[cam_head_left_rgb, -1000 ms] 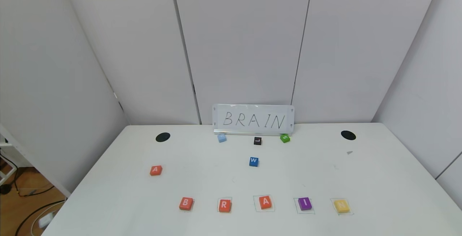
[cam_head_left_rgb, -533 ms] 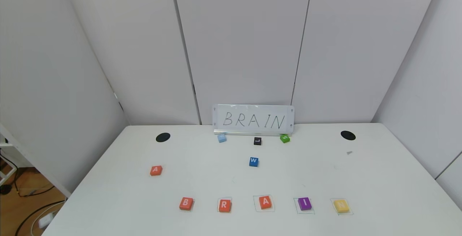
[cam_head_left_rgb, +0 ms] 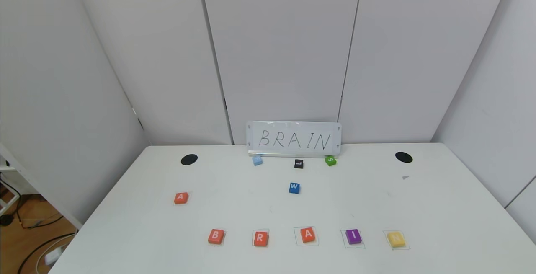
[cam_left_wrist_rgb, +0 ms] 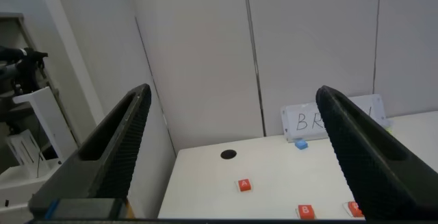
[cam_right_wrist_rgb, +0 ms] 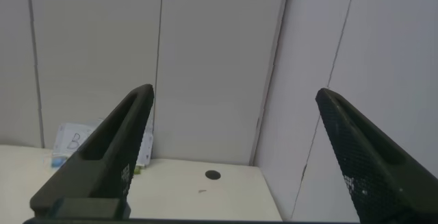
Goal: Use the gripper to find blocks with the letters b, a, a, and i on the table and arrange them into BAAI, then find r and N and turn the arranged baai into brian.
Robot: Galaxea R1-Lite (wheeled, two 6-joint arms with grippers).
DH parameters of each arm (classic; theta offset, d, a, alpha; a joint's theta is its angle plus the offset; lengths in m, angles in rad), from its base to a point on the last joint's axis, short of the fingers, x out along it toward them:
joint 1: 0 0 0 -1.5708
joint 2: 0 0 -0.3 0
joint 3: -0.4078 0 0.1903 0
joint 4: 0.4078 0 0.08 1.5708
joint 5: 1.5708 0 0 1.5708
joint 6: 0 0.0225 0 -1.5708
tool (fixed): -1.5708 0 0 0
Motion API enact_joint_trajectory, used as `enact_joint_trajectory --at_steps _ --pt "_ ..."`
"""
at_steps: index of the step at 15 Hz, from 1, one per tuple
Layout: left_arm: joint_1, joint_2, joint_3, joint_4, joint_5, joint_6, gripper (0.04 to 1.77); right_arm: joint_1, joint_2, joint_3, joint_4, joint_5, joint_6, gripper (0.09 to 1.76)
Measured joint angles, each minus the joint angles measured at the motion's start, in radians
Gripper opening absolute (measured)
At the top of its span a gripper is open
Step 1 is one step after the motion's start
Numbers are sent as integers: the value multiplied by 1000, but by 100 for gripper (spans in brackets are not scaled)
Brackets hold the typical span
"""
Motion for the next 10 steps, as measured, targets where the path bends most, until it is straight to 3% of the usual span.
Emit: enact_joint_trajectory --at_steps 4,7,10 --pt "-1 -49 123 -159 -5 -21 172 2 -33 102 -132 10 42 171" --pt "-2 -55 285 -243 -5 -20 172 1 -36 306 -273 14 29 171" --pt "-1 -56 428 -242 -16 -21 172 0 -37 533 -385 32 14 171"
